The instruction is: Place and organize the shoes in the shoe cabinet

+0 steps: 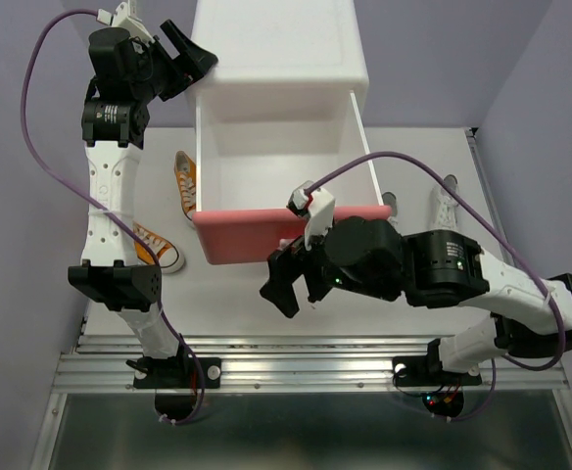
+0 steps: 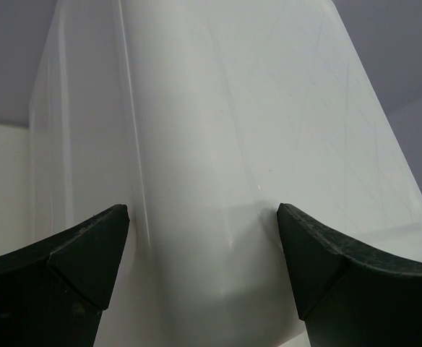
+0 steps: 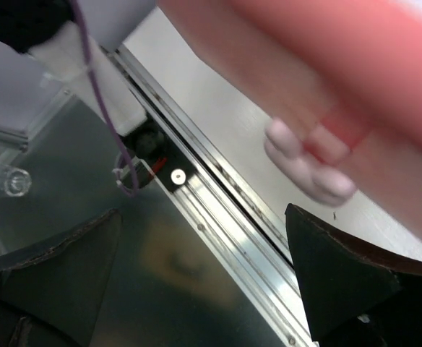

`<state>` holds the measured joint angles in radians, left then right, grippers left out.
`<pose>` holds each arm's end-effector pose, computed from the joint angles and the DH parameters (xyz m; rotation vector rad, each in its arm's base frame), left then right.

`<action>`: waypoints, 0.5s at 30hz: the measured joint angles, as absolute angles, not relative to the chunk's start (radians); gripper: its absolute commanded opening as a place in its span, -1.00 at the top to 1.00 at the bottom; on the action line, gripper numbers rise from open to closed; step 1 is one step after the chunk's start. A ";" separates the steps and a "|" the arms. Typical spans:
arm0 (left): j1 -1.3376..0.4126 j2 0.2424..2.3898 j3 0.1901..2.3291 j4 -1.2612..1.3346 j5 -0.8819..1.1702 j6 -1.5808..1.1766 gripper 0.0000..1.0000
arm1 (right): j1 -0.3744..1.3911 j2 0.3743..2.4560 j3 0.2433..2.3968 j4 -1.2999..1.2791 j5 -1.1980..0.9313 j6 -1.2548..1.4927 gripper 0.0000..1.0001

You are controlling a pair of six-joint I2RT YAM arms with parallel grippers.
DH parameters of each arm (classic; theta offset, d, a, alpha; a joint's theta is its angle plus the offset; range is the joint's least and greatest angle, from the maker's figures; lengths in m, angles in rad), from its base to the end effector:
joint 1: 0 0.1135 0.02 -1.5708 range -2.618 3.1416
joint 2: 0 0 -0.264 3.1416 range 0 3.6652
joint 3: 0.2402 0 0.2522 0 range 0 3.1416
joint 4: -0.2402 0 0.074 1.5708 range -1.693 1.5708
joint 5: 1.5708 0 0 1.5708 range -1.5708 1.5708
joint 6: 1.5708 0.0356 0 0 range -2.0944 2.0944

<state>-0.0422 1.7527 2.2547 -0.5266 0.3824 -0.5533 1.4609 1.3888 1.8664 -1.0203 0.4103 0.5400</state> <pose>0.3597 -0.0285 0.5410 -0.1134 1.6434 -0.7629 0.0419 0.2504 0.4839 -0.7282 2.0359 0.7794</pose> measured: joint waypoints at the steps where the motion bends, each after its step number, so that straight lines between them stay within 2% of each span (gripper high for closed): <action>1: -0.043 1.752 2.251 -0.524 0.382 -0.553 -0.86 | 1.461 1.407 1.919 -1.026 0.402 0.513 -1.00; 7: -0.044 1.748 2.245 -0.520 0.378 -0.552 -0.87 | 1.460 1.544 2.263 -0.955 0.373 0.383 -1.00; 15: -0.044 1.739 2.231 -0.513 0.369 -0.550 -0.87 | 1.421 1.605 2.415 -0.812 0.605 0.244 -0.99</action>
